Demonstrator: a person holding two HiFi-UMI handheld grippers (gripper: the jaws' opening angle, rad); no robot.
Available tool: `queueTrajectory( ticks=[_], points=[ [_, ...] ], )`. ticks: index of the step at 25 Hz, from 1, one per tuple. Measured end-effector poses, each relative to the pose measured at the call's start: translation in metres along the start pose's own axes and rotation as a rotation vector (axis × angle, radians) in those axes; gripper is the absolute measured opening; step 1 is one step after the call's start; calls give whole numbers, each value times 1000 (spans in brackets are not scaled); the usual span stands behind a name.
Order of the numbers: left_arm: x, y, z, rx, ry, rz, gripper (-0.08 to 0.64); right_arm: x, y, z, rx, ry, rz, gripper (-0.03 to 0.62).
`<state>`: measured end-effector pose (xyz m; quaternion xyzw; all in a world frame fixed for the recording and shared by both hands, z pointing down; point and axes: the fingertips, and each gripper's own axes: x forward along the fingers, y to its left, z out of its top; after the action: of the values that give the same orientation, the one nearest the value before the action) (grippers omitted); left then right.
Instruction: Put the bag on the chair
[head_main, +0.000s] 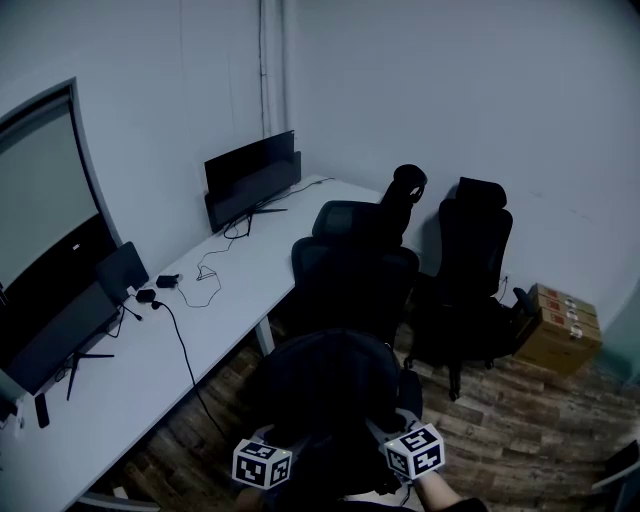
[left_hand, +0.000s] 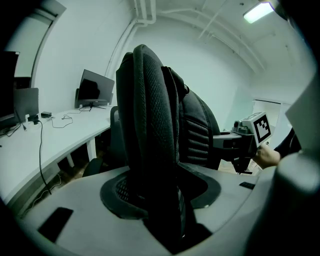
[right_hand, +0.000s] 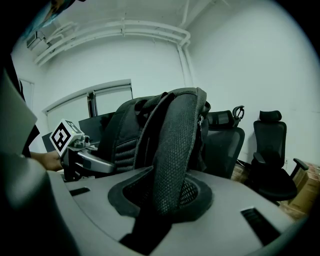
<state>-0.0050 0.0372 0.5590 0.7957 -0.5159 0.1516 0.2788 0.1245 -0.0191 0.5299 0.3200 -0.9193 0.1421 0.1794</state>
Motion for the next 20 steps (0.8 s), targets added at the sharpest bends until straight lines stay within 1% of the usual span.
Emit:
queueTrajectory(
  ticks=[5,13,20],
  points=[
    [14,28,15,19,13,-47,213,25,-6,11,15,-7,-54,109],
    [33,93,49,56,37,-120,213,84,-8,37,61,-9,-132,109],
    [50,151,86,116,52,-182,213,136,-9,64,97,-31,-209,109]
  ],
)
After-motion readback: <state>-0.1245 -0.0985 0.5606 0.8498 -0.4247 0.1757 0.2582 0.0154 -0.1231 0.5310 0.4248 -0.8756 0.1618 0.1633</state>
